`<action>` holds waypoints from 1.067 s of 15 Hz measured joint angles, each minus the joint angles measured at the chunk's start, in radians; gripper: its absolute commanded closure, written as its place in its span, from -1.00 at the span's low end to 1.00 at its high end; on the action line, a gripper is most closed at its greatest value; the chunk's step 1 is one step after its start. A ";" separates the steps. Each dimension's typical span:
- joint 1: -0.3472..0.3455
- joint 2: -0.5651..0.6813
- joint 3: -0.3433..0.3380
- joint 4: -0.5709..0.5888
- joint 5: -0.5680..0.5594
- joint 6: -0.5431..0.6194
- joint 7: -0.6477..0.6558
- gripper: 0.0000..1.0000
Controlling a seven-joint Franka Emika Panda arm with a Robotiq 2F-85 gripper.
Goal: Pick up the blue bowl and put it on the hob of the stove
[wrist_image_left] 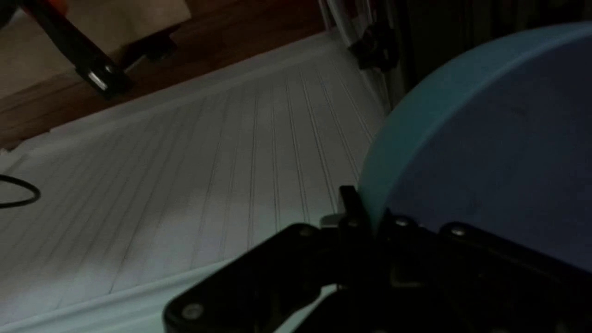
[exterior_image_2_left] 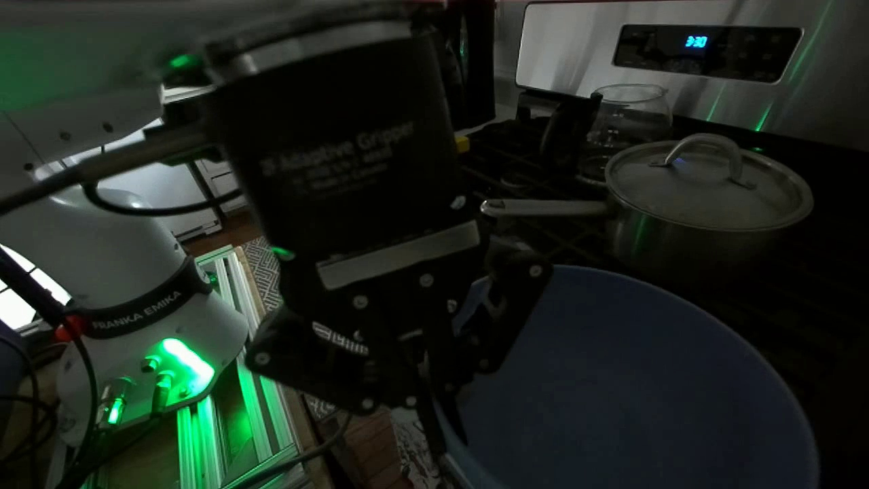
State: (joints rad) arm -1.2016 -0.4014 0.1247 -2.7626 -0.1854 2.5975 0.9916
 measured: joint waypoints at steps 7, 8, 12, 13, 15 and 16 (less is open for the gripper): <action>0.120 0.084 -0.097 0.030 0.027 -0.024 0.035 0.97; 0.132 0.104 -0.114 0.031 0.029 0.003 0.041 0.97; 0.194 0.131 -0.162 0.033 0.060 0.071 0.042 0.97; 0.199 0.130 -0.164 0.034 0.063 0.071 0.042 0.97; 0.210 0.133 -0.174 0.034 0.061 0.077 0.043 0.97; 0.226 0.139 -0.185 0.033 0.080 0.085 0.043 0.97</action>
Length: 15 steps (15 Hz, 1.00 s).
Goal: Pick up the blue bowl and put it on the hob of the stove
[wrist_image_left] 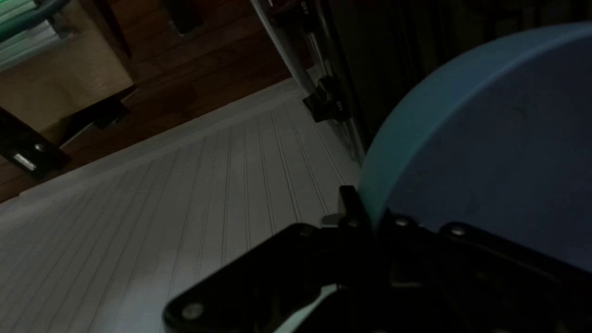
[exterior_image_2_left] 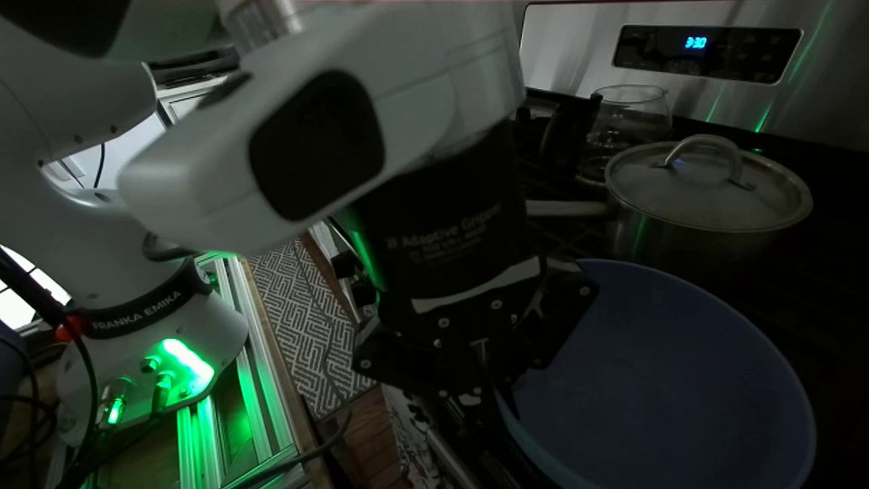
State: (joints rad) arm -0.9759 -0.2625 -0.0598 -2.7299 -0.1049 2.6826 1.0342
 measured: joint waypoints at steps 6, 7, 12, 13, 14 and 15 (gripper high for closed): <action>0.143 0.134 -0.055 0.005 0.101 0.165 0.006 0.97; 0.158 0.164 -0.060 0.011 0.101 0.206 0.020 0.97; 0.174 0.296 -0.062 0.071 0.091 0.336 0.082 0.97; 0.174 0.317 -0.062 0.086 0.080 0.337 0.098 0.97; 0.174 0.336 -0.063 0.098 0.069 0.337 0.111 0.97; 0.175 0.349 -0.064 0.109 0.060 0.338 0.123 0.97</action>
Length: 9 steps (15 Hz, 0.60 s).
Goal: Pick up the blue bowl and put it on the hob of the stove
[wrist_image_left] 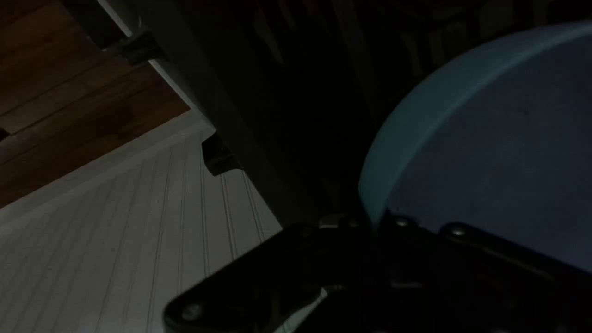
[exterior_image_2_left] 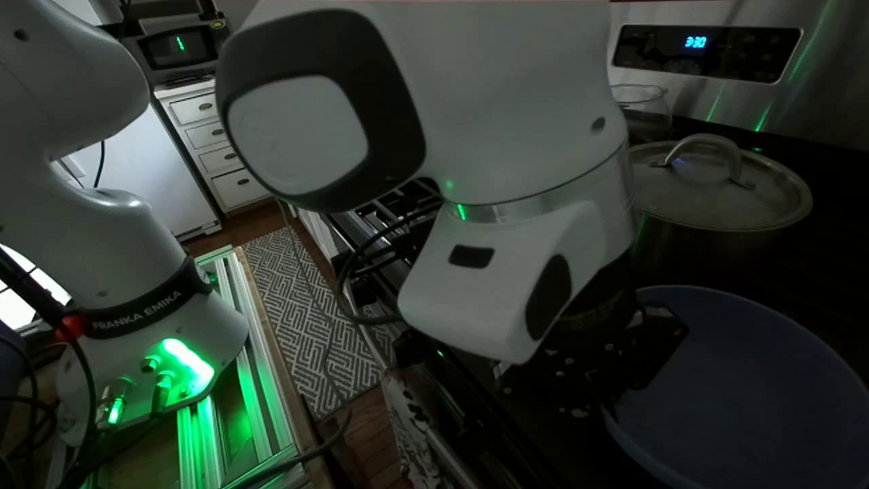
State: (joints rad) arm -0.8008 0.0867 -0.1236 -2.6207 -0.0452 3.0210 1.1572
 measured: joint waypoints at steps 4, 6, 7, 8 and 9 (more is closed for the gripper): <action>0.014 0.015 -0.002 0.023 -0.012 -0.007 0.020 0.12; 0.025 0.014 0.002 0.023 -0.012 -0.012 0.020 -0.16; 0.030 0.012 0.004 0.023 -0.012 -0.016 0.020 -0.32; 0.035 0.008 0.004 0.022 -0.016 -0.021 0.021 -0.44; 0.039 0.001 0.002 0.021 -0.029 -0.026 0.022 -0.57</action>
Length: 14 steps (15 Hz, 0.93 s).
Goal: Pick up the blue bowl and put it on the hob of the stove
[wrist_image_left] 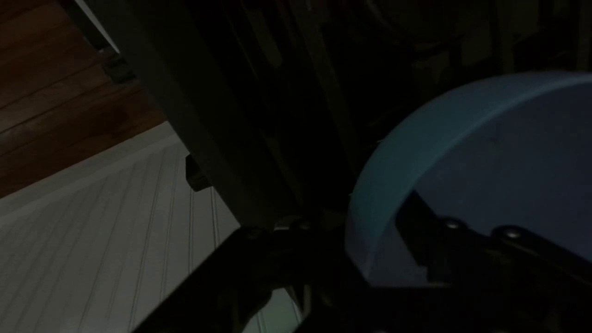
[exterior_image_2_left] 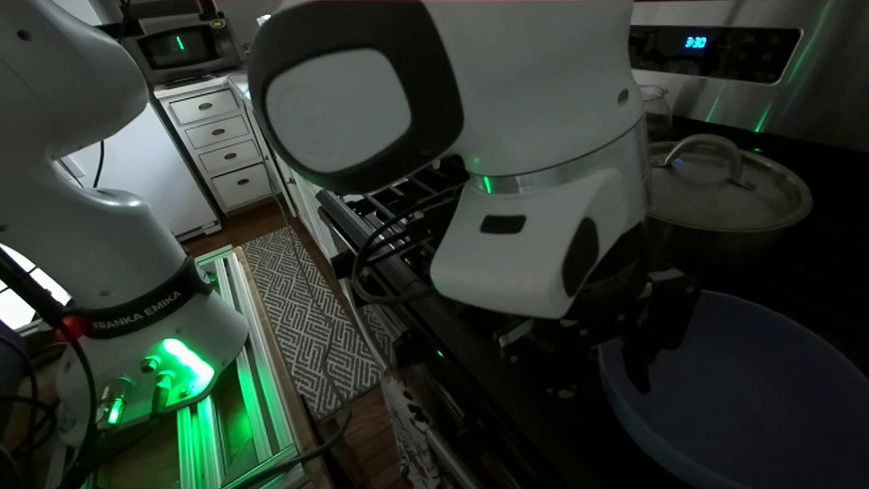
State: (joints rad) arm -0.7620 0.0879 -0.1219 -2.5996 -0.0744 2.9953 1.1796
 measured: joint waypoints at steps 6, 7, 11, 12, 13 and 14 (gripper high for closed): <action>-0.008 -0.159 -0.038 -0.054 -0.032 0.076 0.029 -1.00; 0.011 -0.205 -0.042 -0.071 0.033 0.057 -0.021 -1.00; 0.214 -0.423 -0.166 -0.104 0.255 -0.218 -0.304 -1.00; 0.223 -0.479 -0.190 -0.104 0.257 -0.300 -0.362 -1.00; 0.223 -0.534 -0.211 -0.104 0.257 -0.378 -0.422 -1.00; 0.216 -0.591 -0.229 -0.104 0.256 -0.457 -0.486 -1.00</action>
